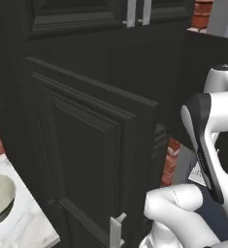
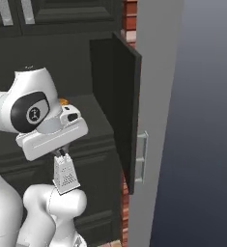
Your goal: Pick the cheese from the fridge and the cheese grater from the cabinet and place them next to the salad bowl.
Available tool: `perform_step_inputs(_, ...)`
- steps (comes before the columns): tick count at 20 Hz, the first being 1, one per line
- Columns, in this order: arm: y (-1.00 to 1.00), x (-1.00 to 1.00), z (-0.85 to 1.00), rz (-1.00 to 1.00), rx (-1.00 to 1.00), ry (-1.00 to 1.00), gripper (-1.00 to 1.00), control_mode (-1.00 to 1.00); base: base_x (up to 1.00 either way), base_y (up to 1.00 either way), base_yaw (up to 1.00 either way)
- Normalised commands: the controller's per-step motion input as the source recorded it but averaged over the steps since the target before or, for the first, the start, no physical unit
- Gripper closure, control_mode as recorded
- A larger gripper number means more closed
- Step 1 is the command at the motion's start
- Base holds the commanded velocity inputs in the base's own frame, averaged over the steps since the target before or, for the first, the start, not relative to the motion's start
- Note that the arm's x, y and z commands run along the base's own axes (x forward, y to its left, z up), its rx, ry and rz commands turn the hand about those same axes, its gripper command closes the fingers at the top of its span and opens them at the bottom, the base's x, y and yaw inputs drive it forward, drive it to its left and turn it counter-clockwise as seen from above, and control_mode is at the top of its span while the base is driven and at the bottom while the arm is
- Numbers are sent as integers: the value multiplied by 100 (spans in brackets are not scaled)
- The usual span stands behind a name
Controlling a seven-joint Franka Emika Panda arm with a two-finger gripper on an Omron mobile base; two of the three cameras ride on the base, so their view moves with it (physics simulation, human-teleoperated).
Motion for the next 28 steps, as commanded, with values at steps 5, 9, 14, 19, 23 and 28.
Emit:
perform_step_inputs(5,0,0,0,0,0,0,100,100,-9,0,-47)
perform_step_inputs(9,0,0,0,0,0,0,100,100,-26,0,-49)
perform_step_inputs(14,0,0,0,0,0,0,100,100,-23,-20,-43)
perform_step_inputs(19,0,0,0,0,0,0,100,100,-19,-22,-38)
perform_step_inputs(23,0,0,0,0,0,0,100,100,-25,-36,-36)
perform_step_inputs(28,0,0,0,0,0,0,100,100,-16,-61,-24)
